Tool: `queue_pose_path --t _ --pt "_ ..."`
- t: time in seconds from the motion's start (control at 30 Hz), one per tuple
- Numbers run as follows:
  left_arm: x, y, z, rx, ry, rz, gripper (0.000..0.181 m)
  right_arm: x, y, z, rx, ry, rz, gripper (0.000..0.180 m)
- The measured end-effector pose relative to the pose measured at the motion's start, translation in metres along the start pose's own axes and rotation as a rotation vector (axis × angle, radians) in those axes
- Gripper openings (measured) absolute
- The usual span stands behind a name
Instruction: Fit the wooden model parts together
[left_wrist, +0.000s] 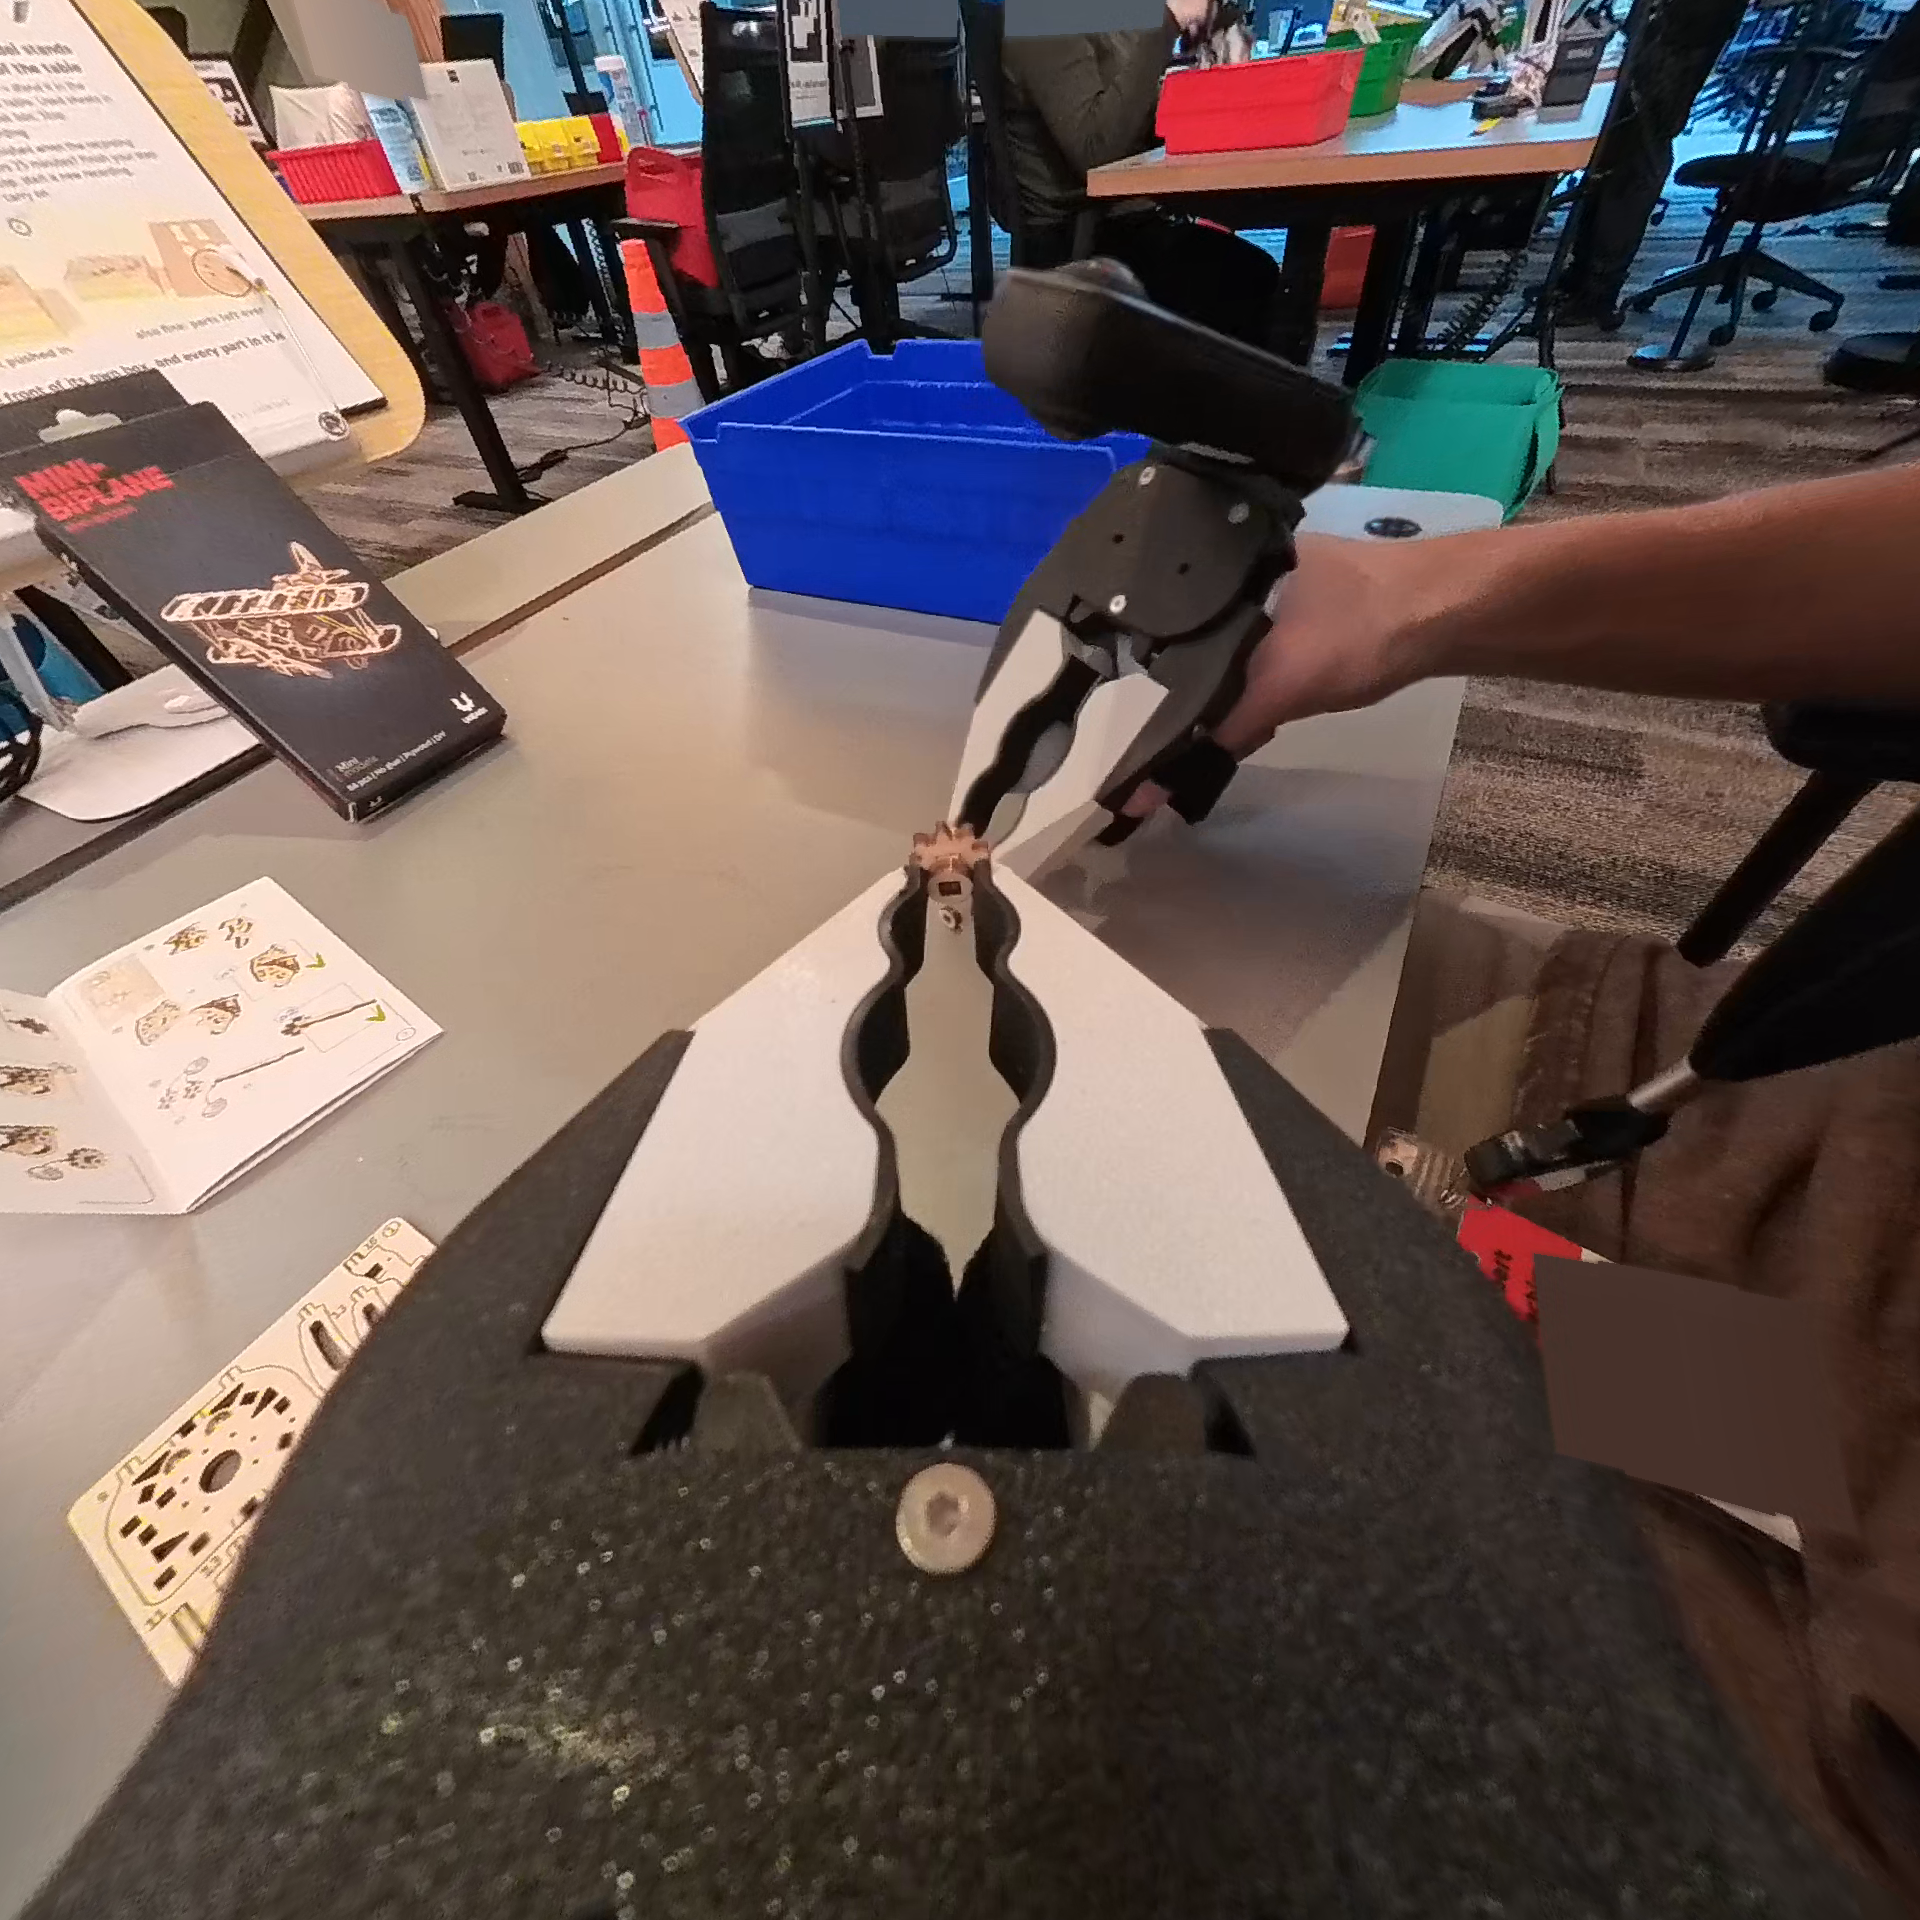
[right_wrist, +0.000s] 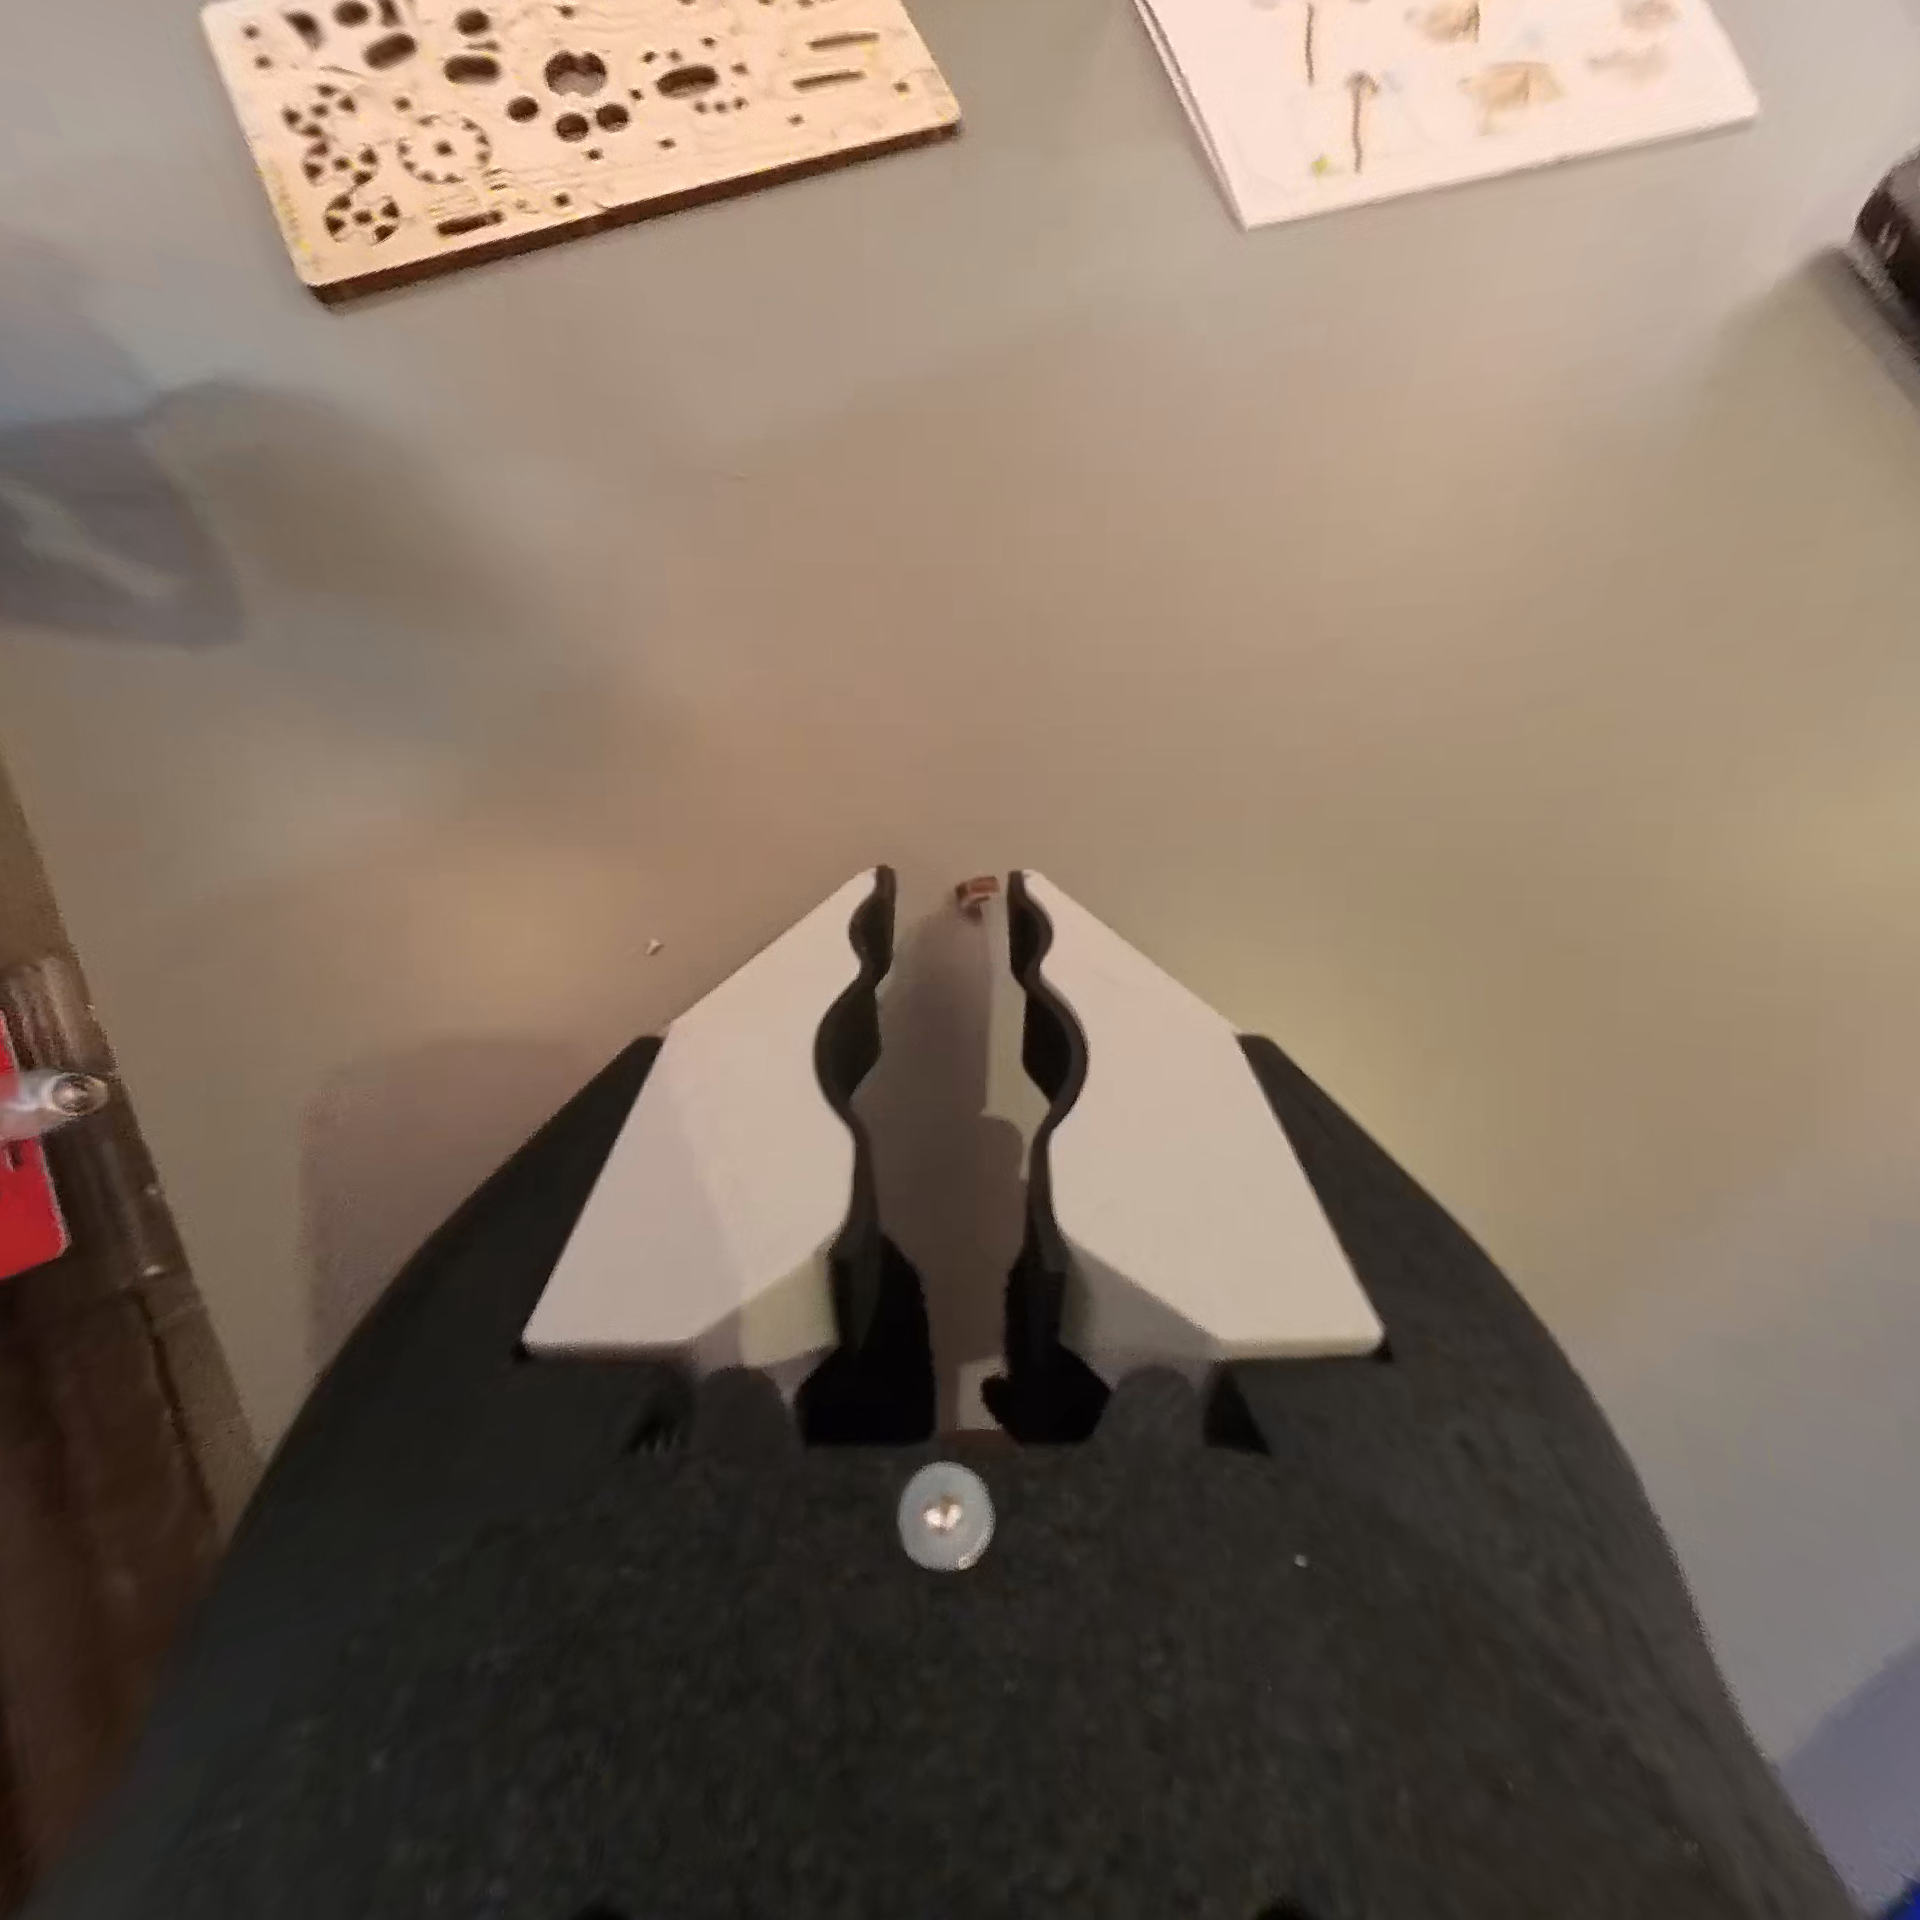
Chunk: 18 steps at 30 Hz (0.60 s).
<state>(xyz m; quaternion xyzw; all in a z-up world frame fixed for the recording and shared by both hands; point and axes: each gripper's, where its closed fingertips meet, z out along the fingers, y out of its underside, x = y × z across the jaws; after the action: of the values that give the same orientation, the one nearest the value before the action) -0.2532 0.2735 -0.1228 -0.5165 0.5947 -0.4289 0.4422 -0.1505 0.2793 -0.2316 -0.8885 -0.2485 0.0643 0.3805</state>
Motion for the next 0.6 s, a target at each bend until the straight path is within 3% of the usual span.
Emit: queue_pose_path --t 0.1,0.33,0.6 --pt "0.001 0.0 0.0 0.002 0.009 -0.006 0.007 0.01 0.004 0.0 -0.01 0.081 -0.112 0.014" --pt "0.005 0.0 0.0 -0.004 0.012 0.007 0.007 0.002 0.007 0.005 -0.019 -0.02 0.032 0.023" --pt "0.006 0.001 0.002 -0.007 0.025 -0.003 0.007 0.004 0.01 0.009 -0.03 -0.029 -0.129 0.022"
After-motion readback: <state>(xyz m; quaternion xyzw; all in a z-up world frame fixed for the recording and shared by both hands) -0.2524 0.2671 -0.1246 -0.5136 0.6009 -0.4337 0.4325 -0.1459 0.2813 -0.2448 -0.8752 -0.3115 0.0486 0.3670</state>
